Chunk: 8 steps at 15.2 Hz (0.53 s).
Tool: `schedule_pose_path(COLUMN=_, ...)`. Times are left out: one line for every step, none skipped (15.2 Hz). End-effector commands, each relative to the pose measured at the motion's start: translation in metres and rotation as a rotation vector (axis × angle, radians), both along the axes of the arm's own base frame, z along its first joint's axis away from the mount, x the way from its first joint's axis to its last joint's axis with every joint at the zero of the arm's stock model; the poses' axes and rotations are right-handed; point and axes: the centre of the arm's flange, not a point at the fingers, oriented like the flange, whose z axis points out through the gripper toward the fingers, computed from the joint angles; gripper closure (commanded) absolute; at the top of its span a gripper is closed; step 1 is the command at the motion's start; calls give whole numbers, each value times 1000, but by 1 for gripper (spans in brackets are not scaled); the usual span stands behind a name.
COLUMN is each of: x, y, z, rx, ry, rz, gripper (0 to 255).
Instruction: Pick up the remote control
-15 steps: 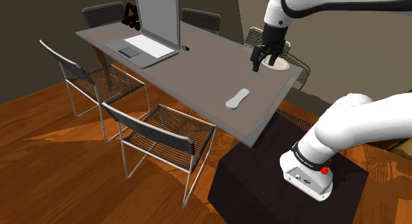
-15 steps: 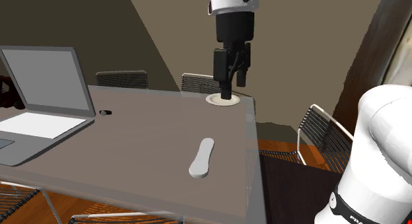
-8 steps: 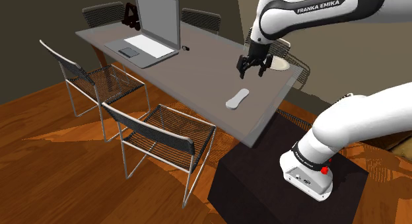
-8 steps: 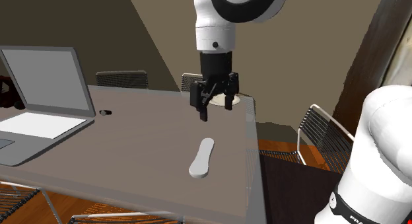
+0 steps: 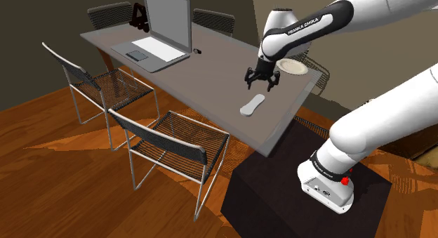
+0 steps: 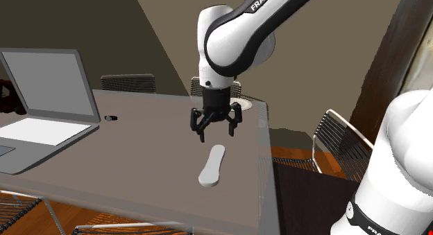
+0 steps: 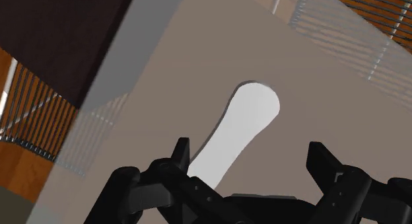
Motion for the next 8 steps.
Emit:
schedule_pose_path(x=9, y=-12, z=-24, rx=0, ry=-7, rz=-98, gripper=0)
schedule_pose_path(x=12, y=-18, z=-35, rx=0, ry=-10, rz=-145, gripper=0)
schedule_pose_path(x=16, y=-24, z=-46, rx=1, ry=-12, rz=-192, gripper=0)
schedule_pose_path(x=19, y=-31, z=-57, rx=1, ry=-15, rz=-238, gripper=0)
schedule_pose_path(x=22, y=-37, z=-68, rx=1, ry=-17, rz=-285, gripper=0)
schedule_pose_path(x=25, y=-44, z=-78, rx=1, ry=-20, rz=-331, gripper=0)
schedule_pose_path(x=27, y=-51, z=-89, rx=1, ry=-22, rz=-378, gripper=0)
schedule_pose_path(x=29, y=-58, z=-100, rx=1, ry=-25, rz=-425, gripper=0)
